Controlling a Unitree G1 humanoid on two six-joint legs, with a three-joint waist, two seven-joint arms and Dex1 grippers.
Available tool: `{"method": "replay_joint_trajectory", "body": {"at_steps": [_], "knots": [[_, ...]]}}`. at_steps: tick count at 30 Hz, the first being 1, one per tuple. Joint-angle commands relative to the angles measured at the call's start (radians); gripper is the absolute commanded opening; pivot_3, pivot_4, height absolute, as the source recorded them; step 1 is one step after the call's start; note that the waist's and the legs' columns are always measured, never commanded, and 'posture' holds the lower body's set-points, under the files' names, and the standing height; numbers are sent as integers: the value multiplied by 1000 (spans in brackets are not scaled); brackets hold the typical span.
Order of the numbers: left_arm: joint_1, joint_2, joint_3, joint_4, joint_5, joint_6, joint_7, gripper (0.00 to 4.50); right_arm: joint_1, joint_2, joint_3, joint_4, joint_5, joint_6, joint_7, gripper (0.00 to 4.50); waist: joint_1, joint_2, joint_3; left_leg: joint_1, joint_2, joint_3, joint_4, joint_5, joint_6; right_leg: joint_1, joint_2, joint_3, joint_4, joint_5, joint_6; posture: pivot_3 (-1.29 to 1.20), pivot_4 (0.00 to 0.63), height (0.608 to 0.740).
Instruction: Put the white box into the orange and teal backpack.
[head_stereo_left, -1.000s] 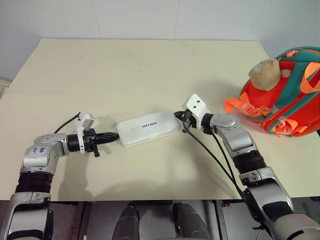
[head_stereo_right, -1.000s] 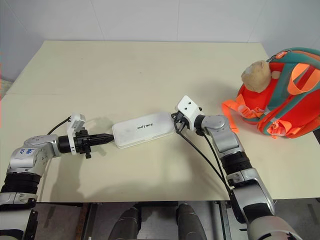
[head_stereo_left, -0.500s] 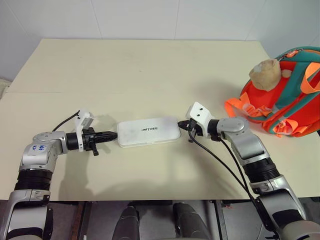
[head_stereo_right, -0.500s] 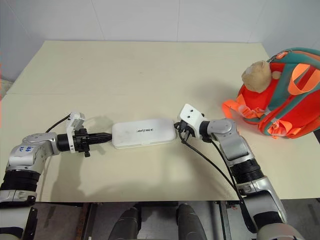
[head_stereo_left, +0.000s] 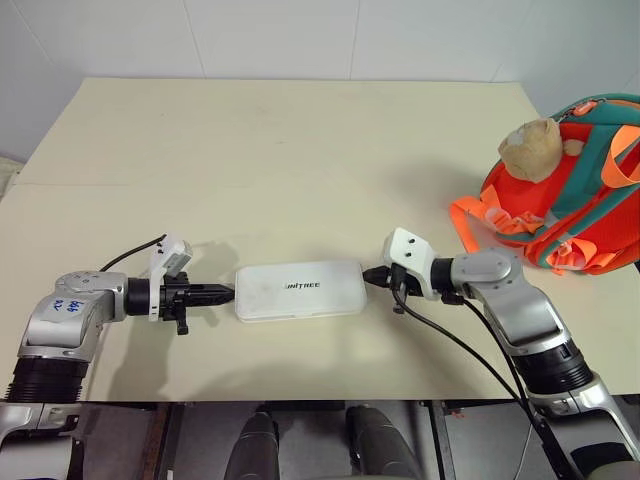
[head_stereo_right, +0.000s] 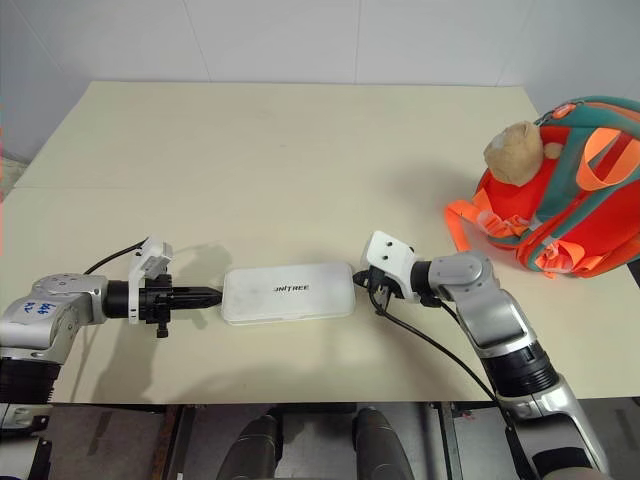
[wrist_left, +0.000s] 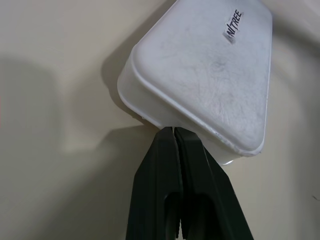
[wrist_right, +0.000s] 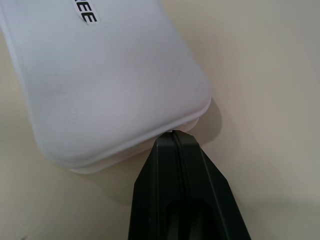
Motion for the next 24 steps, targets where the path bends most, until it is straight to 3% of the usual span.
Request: {"method": "replay_joint_trajectory", "body": {"at_steps": [1,16,24], "knots": [[-2,-18,-14,-63,-38,-13,-27,60,16,25,61,-124,80,18,49,0,0,0,0,0,0,0,0,0,0,0,0,0,0,0,0,0,150,740],[-5,-7,-24,-29,-11,-45,-38,60,28,-4,48,-101,50,-2,41,0,1,0,0,0,0,0,0,0,0,0,0,0,-1,0,0,0,150,740],[-22,34,8,47,22,-99,-31,60,11,-77,8,-17,31,-63,47,0,1,0,0,0,0,0,0,0,0,0,0,0,-1,0,-1,0,150,740]]}}
